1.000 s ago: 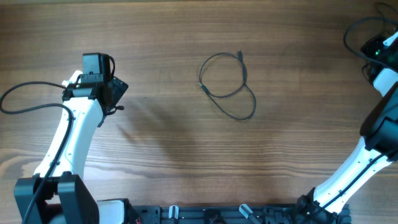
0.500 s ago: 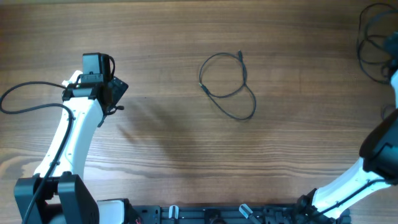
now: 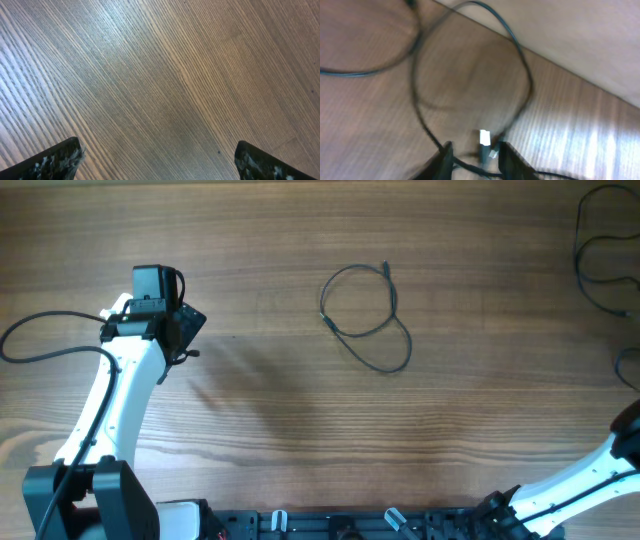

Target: Untangle cables

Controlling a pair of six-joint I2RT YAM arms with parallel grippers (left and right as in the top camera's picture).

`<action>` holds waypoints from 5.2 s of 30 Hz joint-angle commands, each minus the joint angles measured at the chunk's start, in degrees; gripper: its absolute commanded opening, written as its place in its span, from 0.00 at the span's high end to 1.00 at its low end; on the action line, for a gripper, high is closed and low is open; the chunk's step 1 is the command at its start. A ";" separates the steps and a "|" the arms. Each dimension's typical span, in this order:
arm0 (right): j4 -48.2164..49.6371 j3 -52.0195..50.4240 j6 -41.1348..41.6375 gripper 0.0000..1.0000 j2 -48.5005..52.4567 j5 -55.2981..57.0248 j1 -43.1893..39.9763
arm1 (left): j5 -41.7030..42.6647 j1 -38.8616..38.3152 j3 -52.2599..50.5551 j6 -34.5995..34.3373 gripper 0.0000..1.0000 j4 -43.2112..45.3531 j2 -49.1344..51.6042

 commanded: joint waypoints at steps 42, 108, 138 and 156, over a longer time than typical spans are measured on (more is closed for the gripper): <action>-4.26 -0.11 0.81 0.00 -3.78 -50.71 31.58 | -0.28 0.46 0.04 -0.74 0.00 -0.04 0.37; 2.03 1.05 -20.55 0.00 1.01 -30.67 38.23 | -0.28 0.46 0.04 -0.74 0.00 -0.04 0.37; -0.72 -3.93 -8.07 0.96 0.15 -7.61 40.57 | -0.28 0.46 0.04 -0.74 0.00 -0.04 0.37; -1.51 -0.44 -1.92 0.96 -30.01 -9.53 43.56 | -0.28 0.46 0.04 -0.74 0.00 -0.04 0.37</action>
